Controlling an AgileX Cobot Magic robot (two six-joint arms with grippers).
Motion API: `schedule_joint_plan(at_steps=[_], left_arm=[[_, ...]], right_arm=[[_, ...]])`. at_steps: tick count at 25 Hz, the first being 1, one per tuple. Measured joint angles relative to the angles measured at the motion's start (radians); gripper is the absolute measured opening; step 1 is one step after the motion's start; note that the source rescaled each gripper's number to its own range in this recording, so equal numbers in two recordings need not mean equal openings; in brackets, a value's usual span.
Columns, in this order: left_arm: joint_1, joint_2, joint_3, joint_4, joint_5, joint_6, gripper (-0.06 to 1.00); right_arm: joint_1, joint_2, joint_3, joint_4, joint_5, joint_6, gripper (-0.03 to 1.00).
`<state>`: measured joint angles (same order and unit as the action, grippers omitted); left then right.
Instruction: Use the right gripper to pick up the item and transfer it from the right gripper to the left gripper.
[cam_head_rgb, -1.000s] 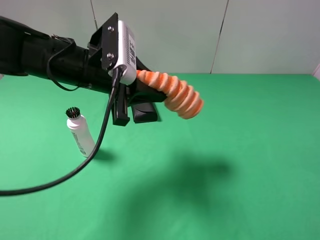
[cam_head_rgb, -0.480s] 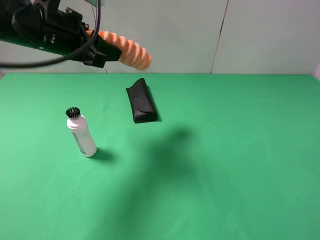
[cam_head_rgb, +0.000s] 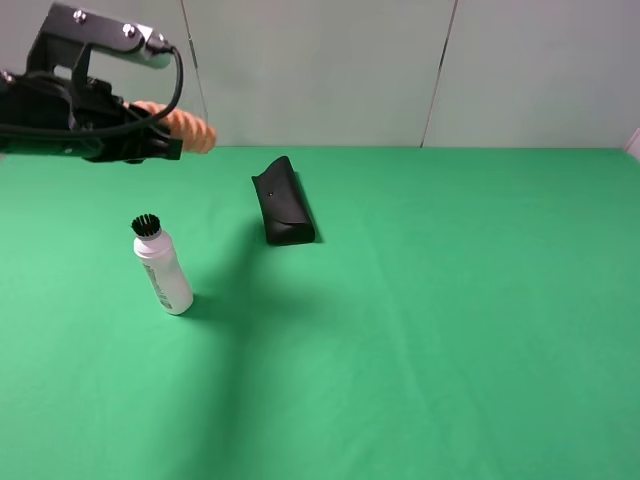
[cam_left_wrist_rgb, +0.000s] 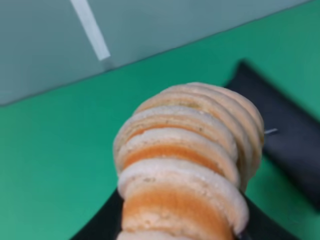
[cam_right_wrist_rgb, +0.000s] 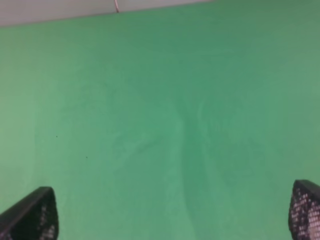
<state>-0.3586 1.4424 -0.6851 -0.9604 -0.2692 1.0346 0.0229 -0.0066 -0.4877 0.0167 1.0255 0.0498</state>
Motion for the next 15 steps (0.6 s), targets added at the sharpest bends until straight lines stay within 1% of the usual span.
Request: schedule_joint_plan(at_steps=[5,8,11,13,15], left_arm=[[0.000,-0.002,0.110,-0.001,-0.199,-0.097,0.02],[0.000,-0.002,0.160,-0.002,-0.278,-0.141,0.02],[0.000,-0.003,0.189,-0.002,-0.317,-0.151,0.02],[0.004,-0.003,0.199,-0.002,-0.322,-0.152,0.02],[0.024,-0.003,0.198,0.006,-0.320,-0.153,0.02]], right_arm=[[0.000,0.000,0.000,0.000,0.000,0.000,1.00],[0.000,0.000,0.000,0.000,0.000,0.000,1.00],[0.000,0.000,0.000,0.000,0.000,0.000,1.00],[0.000,0.000,0.000,0.000,0.000,0.000,1.00],[0.000,0.000,0.000,0.000,0.000,0.000,1.00]])
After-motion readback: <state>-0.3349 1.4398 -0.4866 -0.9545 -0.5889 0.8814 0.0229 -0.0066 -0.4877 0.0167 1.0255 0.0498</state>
